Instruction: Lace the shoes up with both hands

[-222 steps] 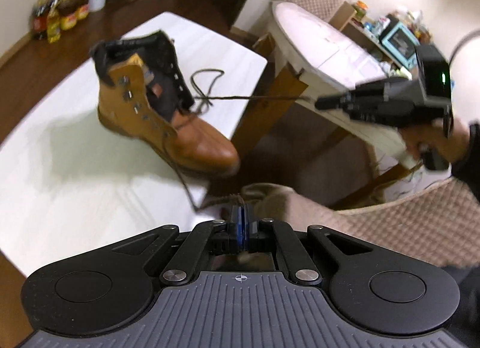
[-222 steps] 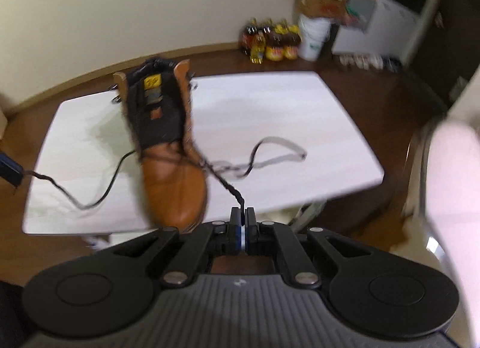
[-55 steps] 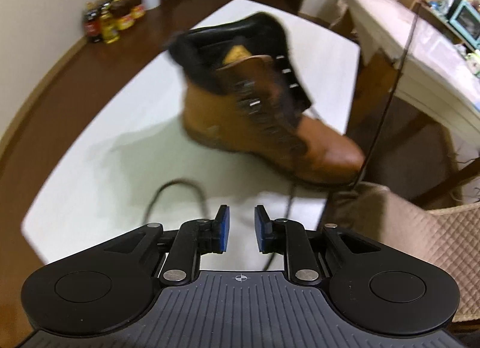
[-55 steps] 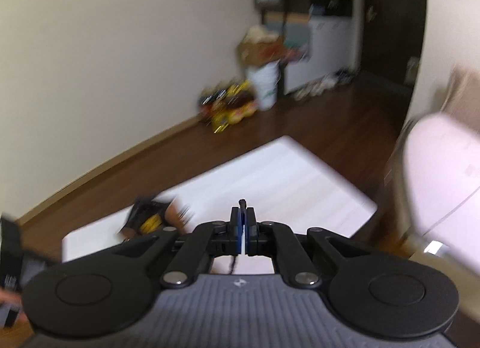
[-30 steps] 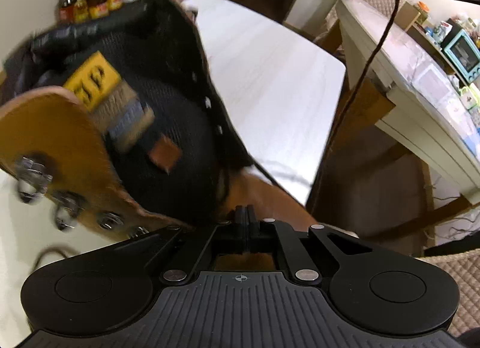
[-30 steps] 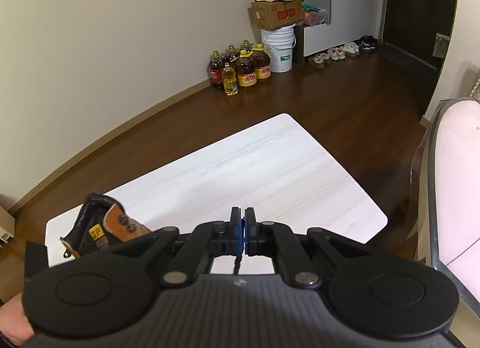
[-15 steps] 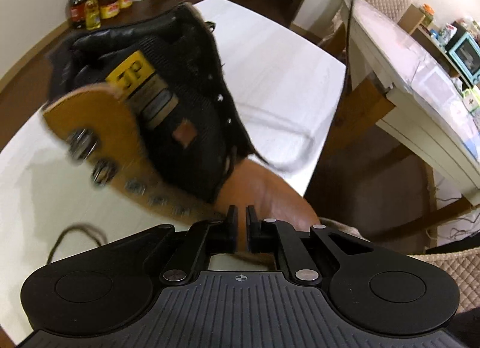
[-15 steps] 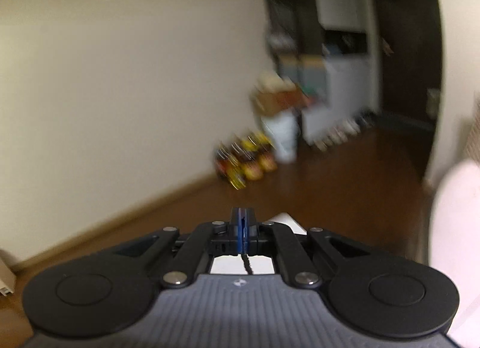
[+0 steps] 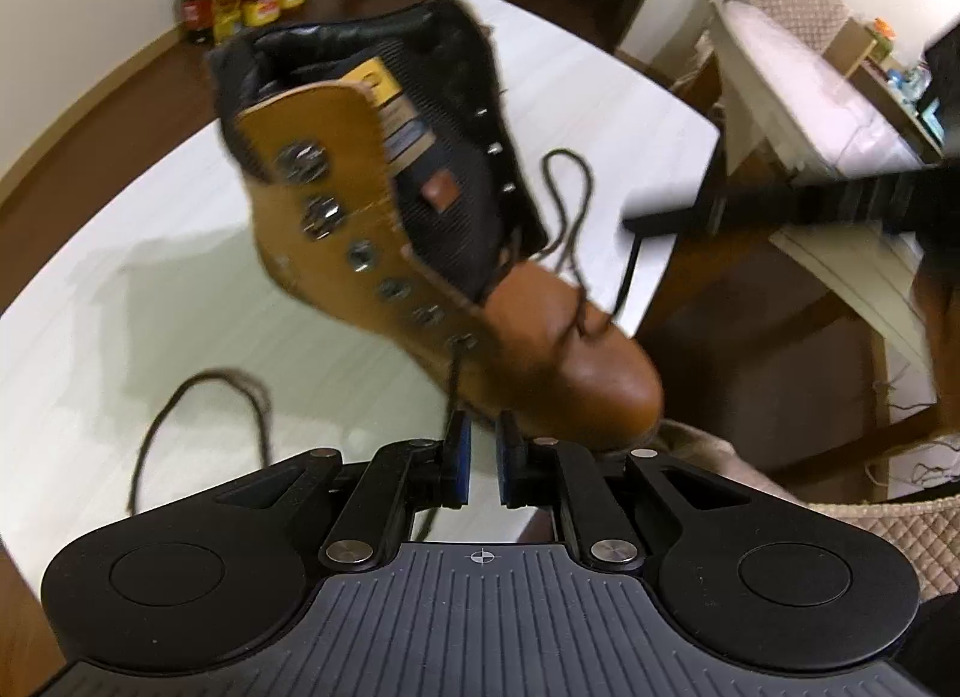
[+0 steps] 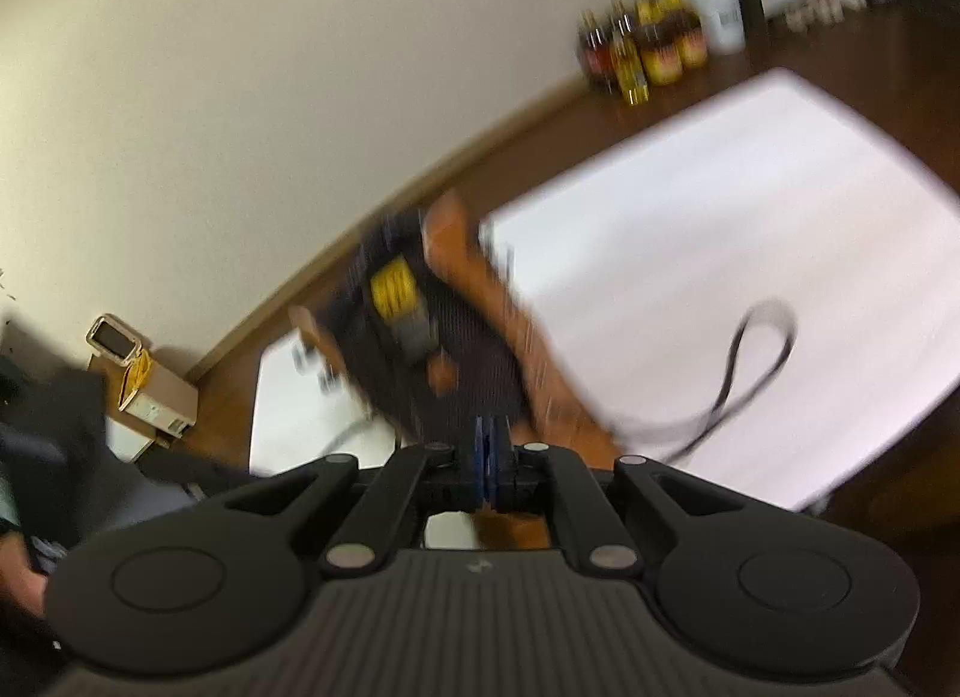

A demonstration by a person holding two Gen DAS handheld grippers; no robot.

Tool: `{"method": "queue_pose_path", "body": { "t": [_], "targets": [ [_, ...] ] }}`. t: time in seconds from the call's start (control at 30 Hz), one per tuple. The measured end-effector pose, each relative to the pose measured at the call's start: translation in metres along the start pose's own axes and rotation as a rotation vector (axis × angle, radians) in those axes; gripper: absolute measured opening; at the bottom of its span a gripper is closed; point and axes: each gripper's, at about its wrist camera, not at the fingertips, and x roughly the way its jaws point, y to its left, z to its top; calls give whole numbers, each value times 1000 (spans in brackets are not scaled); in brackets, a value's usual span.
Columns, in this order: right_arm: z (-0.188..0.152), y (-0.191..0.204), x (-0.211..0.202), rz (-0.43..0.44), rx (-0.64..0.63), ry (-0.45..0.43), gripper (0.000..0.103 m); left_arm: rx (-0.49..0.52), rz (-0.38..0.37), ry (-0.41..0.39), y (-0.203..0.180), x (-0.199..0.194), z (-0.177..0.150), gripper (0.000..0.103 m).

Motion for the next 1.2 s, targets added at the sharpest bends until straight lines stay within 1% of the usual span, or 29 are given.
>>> {"method": "queue_pose_path", "body": {
  "t": [0.03,0.1,0.23,0.3,0.4,0.6,0.7,0.8,0.83,0.87,0.9,1.0,1.13,1.2],
  "targets": [
    [-4,0,6,2,14,9,3,1,3,3,1,0,-1,9],
    [-20,4,25,16,52,68,4,-1,15,5,8,-1,-3,9],
    [-37,7,41,41,128,136,14,-18,12,16,20,-2,-8,9],
    [-43,8,44,50,154,150,15,-19,-8,25,25,0,-11,9],
    [-48,3,32,17,194,134,15,18,-44,36,26,4,-18,9],
    [-54,-10,6,-63,271,101,15,48,-164,40,15,20,-22,12],
    [-56,-17,-9,-101,311,91,16,48,-201,36,6,27,-20,13],
    [-56,-25,-14,-107,351,86,16,69,-215,48,-5,38,-19,12],
    [-55,-28,-12,-100,368,82,16,78,-212,58,-7,41,-19,12],
    [-54,-32,-9,-89,386,78,16,88,-210,67,-9,45,-19,9],
    [-53,-36,-6,-78,405,73,16,98,-207,77,-11,48,-20,3],
    [-51,-40,0,-21,470,73,18,122,-188,68,-14,43,-20,2],
    [-53,-50,17,90,602,94,27,161,-173,55,-16,31,-23,2],
    [-55,-54,26,137,659,111,27,181,-164,48,-17,23,-24,2]
  ]
}}
